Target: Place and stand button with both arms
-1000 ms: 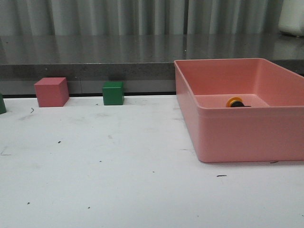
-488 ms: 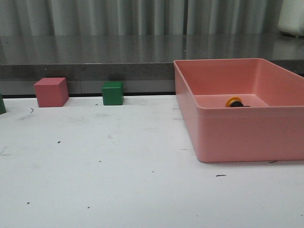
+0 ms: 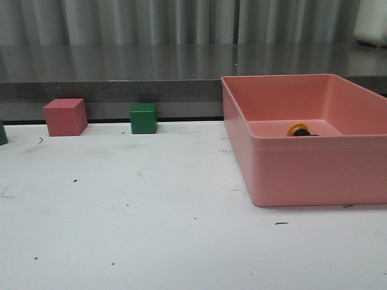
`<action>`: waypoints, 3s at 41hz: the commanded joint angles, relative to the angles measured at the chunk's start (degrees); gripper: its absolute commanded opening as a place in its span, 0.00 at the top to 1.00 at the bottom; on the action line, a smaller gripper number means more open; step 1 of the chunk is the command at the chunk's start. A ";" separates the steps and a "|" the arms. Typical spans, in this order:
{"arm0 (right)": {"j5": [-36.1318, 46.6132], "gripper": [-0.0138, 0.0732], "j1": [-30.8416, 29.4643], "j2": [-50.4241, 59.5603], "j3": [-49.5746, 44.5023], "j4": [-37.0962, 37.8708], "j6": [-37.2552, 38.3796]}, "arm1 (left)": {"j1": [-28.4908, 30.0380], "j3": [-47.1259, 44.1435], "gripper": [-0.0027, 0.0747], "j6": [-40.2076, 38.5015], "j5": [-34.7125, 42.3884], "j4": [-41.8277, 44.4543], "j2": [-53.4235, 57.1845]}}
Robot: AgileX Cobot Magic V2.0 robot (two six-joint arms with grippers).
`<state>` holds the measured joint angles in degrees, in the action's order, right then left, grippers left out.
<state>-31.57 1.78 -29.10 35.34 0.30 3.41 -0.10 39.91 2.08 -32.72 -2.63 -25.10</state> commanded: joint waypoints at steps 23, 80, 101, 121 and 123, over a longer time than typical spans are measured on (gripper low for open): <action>3.85 0.19 0.13 -0.65 1.80 0.60 0.46 | 0.21 1.51 0.26 -0.67 4.47 0.31 -0.85; -20.79 0.17 8.22 -46.68 32.20 -4.11 -2.72 | 0.21 1.51 0.19 -0.67 4.51 0.31 -0.85; -30.20 0.17 8.22 -73.18 54.96 -1.48 -2.04 | 0.21 1.51 0.19 -0.67 4.51 0.31 -0.85; -33.21 0.17 8.17 -91.29 72.24 2.94 -0.37 | 0.21 1.51 0.19 -0.67 4.51 0.31 -0.85; -33.21 0.17 8.17 -92.52 73.00 3.01 -0.09 | 0.21 1.51 0.19 -0.67 4.51 0.31 -0.85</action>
<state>-64.68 10.00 -123.18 105.40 2.03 2.74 0.10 39.91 2.08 -32.72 -2.19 -25.10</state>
